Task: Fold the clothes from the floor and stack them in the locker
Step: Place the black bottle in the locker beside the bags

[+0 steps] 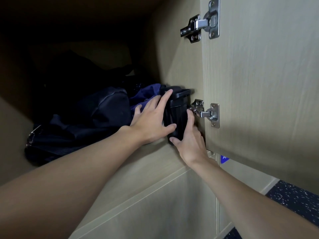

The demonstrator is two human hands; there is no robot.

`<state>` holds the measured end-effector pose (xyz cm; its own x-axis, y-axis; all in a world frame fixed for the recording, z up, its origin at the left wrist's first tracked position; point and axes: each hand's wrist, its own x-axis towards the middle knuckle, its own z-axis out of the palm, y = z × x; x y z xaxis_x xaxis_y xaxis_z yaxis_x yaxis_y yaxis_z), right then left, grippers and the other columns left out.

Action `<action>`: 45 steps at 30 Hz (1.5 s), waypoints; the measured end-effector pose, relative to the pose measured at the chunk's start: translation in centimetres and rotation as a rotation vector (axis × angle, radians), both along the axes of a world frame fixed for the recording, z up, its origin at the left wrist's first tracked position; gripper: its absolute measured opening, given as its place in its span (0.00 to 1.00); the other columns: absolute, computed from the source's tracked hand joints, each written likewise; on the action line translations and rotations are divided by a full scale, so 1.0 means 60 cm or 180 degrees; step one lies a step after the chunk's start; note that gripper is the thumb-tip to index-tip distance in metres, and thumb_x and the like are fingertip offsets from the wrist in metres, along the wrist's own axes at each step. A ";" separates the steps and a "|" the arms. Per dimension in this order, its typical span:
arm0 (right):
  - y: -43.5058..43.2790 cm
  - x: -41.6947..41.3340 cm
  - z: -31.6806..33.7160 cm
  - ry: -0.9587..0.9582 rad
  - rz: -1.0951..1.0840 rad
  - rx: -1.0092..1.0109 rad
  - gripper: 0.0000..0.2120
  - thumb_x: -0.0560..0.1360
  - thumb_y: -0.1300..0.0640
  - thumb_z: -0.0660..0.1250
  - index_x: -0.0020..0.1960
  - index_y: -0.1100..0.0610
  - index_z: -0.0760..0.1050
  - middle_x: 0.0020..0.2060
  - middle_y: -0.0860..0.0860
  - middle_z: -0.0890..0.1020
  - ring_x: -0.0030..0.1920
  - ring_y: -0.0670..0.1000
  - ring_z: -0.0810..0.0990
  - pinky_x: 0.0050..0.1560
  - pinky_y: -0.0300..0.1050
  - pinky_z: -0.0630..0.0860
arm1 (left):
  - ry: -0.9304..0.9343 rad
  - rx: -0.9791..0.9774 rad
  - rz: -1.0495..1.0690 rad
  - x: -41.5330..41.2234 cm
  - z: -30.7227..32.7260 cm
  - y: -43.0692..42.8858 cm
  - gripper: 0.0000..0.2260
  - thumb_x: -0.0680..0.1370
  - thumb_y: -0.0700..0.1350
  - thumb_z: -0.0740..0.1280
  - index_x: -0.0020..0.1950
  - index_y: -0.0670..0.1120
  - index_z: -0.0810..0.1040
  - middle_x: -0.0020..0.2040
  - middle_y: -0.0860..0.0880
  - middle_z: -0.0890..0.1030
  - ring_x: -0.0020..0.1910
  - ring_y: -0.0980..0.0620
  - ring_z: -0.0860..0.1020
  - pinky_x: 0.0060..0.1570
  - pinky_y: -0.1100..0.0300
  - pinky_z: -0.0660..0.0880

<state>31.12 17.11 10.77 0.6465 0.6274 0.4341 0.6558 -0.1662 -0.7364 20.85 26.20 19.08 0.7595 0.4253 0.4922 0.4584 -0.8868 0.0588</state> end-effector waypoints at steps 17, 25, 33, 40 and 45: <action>0.003 0.000 -0.002 -0.0058 -0.0275 -0.0118 0.40 0.75 0.52 0.72 0.77 0.49 0.48 0.56 0.60 0.77 0.54 0.62 0.79 0.48 0.53 0.75 | 0.0179 -0.0206 0.0145 0.006 0.010 -0.009 0.50 0.71 0.62 0.72 0.79 0.63 0.37 0.82 0.52 0.47 0.80 0.52 0.47 0.74 0.34 0.50; -0.006 -0.007 -0.003 -0.0157 -0.0243 -0.0160 0.39 0.76 0.53 0.71 0.77 0.52 0.48 0.59 0.59 0.76 0.56 0.62 0.79 0.50 0.55 0.77 | 0.0179 -0.0074 0.0120 -0.001 0.012 -0.010 0.48 0.72 0.61 0.71 0.80 0.61 0.40 0.81 0.51 0.50 0.80 0.52 0.50 0.74 0.36 0.53; -0.017 -0.011 -0.005 -0.0209 -0.0244 -0.0169 0.38 0.76 0.54 0.71 0.76 0.53 0.50 0.60 0.60 0.76 0.55 0.62 0.79 0.49 0.52 0.75 | 0.0033 -0.0148 0.0124 -0.011 0.011 -0.018 0.46 0.73 0.60 0.71 0.80 0.62 0.41 0.81 0.51 0.51 0.80 0.49 0.52 0.73 0.38 0.55; -0.054 -0.024 -0.002 -0.0331 -0.0106 -0.0395 0.33 0.77 0.53 0.68 0.74 0.54 0.52 0.58 0.60 0.75 0.54 0.61 0.77 0.47 0.51 0.74 | -0.0078 -0.0292 0.0103 -0.051 -0.015 -0.055 0.43 0.73 0.59 0.71 0.80 0.61 0.47 0.79 0.52 0.57 0.78 0.50 0.55 0.73 0.42 0.57; -0.125 -0.053 -0.006 -0.0921 -0.0022 -0.0545 0.26 0.79 0.53 0.64 0.72 0.57 0.58 0.61 0.59 0.73 0.59 0.63 0.74 0.55 0.57 0.73 | 0.0014 -0.0484 0.0084 -0.103 -0.064 -0.125 0.35 0.74 0.59 0.70 0.78 0.54 0.60 0.72 0.50 0.68 0.73 0.47 0.64 0.71 0.42 0.62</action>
